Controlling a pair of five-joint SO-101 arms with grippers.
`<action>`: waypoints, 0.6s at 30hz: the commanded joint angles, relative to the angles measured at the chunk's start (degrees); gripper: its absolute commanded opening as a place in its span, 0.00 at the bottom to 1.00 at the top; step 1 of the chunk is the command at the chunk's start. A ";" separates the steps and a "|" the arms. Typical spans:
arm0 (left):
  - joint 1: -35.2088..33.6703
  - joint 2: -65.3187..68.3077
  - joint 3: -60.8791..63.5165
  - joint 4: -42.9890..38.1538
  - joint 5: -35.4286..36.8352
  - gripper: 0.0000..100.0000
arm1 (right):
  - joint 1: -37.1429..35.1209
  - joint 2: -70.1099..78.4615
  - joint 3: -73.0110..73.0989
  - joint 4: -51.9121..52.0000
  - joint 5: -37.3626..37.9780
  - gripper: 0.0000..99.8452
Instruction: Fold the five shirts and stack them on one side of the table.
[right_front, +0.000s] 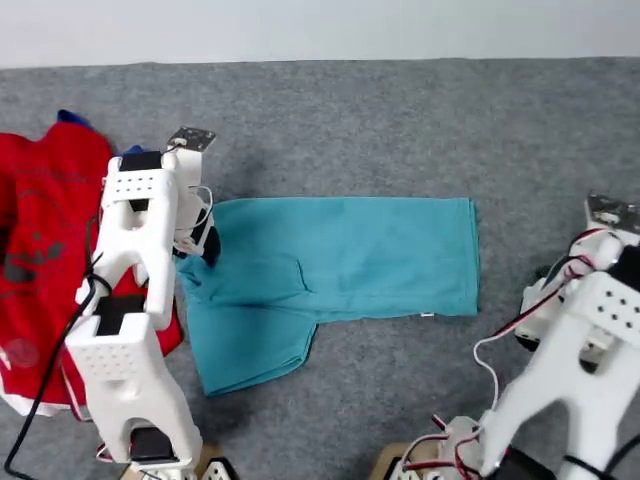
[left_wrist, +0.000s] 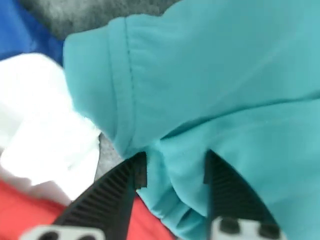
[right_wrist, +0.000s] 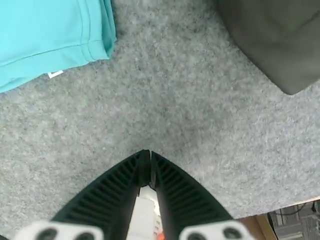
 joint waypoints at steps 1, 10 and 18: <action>1.85 -0.18 -2.24 0.88 -0.26 0.09 | 0.75 -2.59 0.00 1.98 0.70 0.01; 7.47 -0.35 -2.59 7.91 -2.73 0.00 | 0.66 -2.33 0.00 1.89 0.70 0.01; 7.65 -9.14 -2.15 15.21 -3.25 0.00 | 0.75 -2.33 0.00 1.89 0.70 0.01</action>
